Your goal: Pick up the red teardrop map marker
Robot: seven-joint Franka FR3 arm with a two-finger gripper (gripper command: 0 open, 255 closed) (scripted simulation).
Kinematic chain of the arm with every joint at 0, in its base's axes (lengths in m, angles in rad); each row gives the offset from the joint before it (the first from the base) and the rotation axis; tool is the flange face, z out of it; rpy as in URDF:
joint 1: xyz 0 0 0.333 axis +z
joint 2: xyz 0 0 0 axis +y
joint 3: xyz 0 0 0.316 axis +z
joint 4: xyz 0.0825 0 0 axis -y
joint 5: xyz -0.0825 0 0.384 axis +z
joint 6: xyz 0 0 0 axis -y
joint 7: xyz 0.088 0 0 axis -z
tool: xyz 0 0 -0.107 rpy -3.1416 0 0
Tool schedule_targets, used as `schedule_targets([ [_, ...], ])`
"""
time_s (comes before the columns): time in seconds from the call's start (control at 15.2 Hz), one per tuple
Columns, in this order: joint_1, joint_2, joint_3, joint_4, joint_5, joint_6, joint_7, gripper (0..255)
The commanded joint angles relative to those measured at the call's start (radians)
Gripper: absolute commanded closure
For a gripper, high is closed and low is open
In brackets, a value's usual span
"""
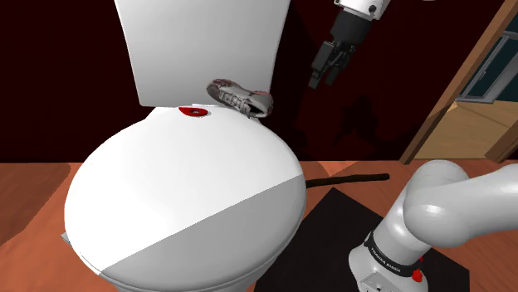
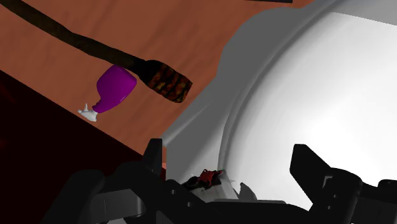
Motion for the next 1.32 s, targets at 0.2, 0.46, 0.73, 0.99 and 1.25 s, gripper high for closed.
schedule_targets([
  [0.2,0.011,0.127,0.03,0.071,0.017,0.024,0.027,0],
  [0.46,0.023,0.298,0.068,0.182,0.031,0.041,0.064,0],
  [0.73,0.035,0.471,0.102,0.312,0.035,0.04,0.102,0],
  [0.99,0.047,0.647,0.134,0.464,0.03,0.022,0.141,0],
  [1.25,0.066,0.831,0.16,0.643,0.016,-0.016,0.182,0],
])
